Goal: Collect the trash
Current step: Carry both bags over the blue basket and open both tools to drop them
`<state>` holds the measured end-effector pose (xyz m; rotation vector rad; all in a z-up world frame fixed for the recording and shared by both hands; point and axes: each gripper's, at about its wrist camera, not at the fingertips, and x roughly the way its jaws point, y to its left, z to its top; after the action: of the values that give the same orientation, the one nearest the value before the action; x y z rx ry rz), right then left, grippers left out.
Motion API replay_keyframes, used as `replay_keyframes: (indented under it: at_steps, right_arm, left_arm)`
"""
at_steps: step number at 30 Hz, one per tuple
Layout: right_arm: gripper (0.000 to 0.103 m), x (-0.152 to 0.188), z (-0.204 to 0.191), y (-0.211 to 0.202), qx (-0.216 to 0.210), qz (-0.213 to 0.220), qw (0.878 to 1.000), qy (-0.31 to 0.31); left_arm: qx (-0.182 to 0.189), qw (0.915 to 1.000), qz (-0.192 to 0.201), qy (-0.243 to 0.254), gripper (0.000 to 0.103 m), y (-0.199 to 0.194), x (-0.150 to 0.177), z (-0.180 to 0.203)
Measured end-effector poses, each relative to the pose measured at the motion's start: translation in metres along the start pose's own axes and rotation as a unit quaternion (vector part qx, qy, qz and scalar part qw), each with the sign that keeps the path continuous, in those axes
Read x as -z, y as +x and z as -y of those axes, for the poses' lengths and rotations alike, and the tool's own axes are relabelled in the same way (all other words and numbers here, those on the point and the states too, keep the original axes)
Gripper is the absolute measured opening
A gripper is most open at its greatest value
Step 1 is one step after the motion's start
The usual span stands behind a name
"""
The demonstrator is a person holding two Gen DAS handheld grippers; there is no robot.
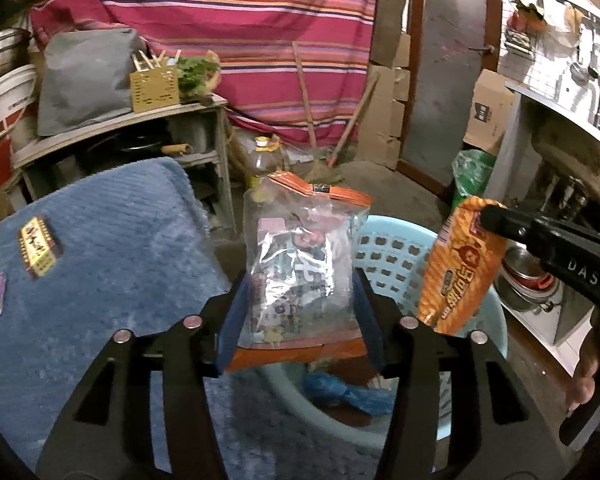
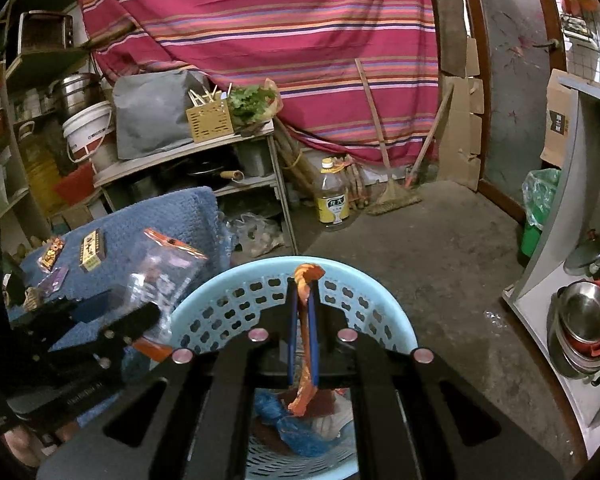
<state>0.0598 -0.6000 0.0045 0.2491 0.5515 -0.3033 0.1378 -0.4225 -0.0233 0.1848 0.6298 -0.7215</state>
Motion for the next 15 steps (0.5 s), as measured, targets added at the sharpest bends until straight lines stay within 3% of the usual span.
replay_keyframes:
  at_steps: [2,5,10,15]
  right_arm:
    - [0.005,-0.001,0.001,0.000,0.000,0.000,1.000,0.001]
    - [0.005,-0.001,0.001,0.001,-0.001,-0.002,1.000,0.000]
    - [0.005,-0.001,0.003,0.005,-0.001,-0.005,1.000,-0.001]
    - [0.005,0.001,-0.005,0.010,-0.004,-0.009,1.000,0.000]
  left_arm:
    - [0.004,1.0000,-0.004,-0.001,0.055,0.003,0.000,0.002]
    - [0.006,1.0000,-0.006,0.000,0.067,0.002,0.000,0.002]
    - [-0.015,0.9997,0.016,-0.005,0.083,-0.014,-0.004,-0.008]
    - [-0.048,0.9978,0.034,-0.032,0.094,-0.039,-0.004,-0.041]
